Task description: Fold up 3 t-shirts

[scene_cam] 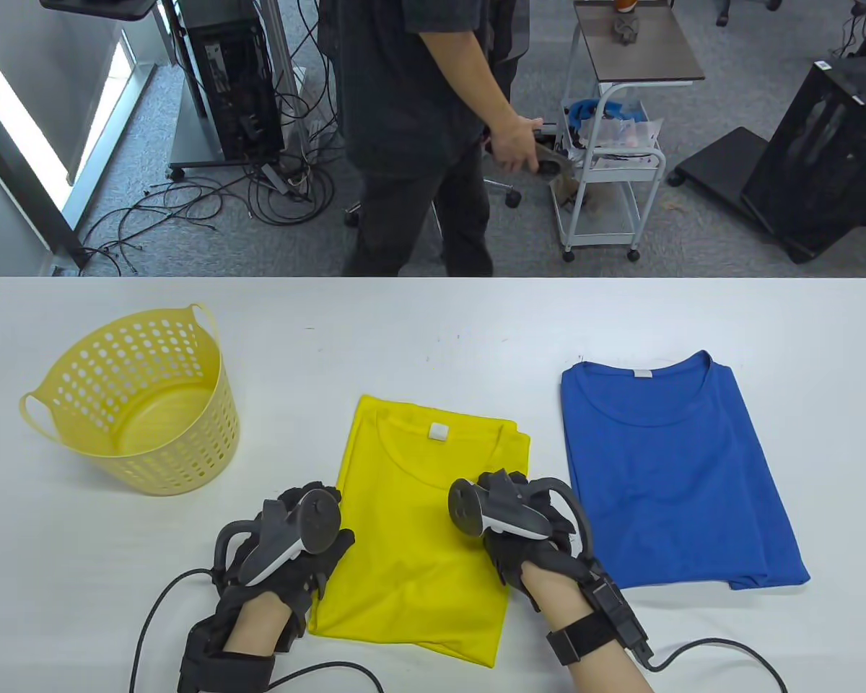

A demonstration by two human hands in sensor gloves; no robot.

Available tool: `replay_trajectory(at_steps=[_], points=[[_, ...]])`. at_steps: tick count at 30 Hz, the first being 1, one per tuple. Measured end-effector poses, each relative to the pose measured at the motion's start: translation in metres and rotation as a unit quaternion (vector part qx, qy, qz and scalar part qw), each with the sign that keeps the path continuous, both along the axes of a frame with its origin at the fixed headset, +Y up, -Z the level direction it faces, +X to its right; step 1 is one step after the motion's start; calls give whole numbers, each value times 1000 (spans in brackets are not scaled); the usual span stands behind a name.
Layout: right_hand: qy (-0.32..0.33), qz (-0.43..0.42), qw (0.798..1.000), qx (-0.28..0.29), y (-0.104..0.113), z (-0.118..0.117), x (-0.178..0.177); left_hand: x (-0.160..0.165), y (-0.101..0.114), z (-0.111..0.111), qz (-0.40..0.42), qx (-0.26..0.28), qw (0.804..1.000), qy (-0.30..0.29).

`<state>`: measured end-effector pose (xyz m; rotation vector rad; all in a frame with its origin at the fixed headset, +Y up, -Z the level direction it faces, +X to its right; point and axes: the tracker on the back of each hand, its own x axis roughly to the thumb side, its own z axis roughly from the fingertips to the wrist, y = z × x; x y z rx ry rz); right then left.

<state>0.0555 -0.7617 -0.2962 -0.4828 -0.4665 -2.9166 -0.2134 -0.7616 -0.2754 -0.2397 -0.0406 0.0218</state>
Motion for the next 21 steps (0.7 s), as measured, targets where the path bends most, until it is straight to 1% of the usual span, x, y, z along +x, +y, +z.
replay_trajectory(at_steps=[6, 11, 14, 15, 16, 18, 19, 21], points=[[11, 8, 1000, 4, 0, 4, 1, -7, -12, -8, -25, -34, 999, 20], [15, 1, 1000, -8, 0, 4, 3, -15, -24, -14, 6, -67, 998, 19], [8, -35, 999, 1, 8, 2, 10, -13, -26, -17, 29, -84, 996, 21], [-5, -54, 998, 10, 13, 0, 15, -13, -26, -19, 39, -84, 995, 27], [-38, -82, 995, 33, 21, -4, 24, -12, -25, -22, 46, -80, 995, 33], [-96, -102, 987, 78, 29, -10, 39, -13, -22, -26, 64, -79, 994, 46], [-141, -93, 980, 103, 31, -14, 49, -13, -21, -29, 76, -81, 992, 55], [-173, -62, 977, 104, 28, -20, 57, -13, -20, -33, 93, -76, 990, 68]])
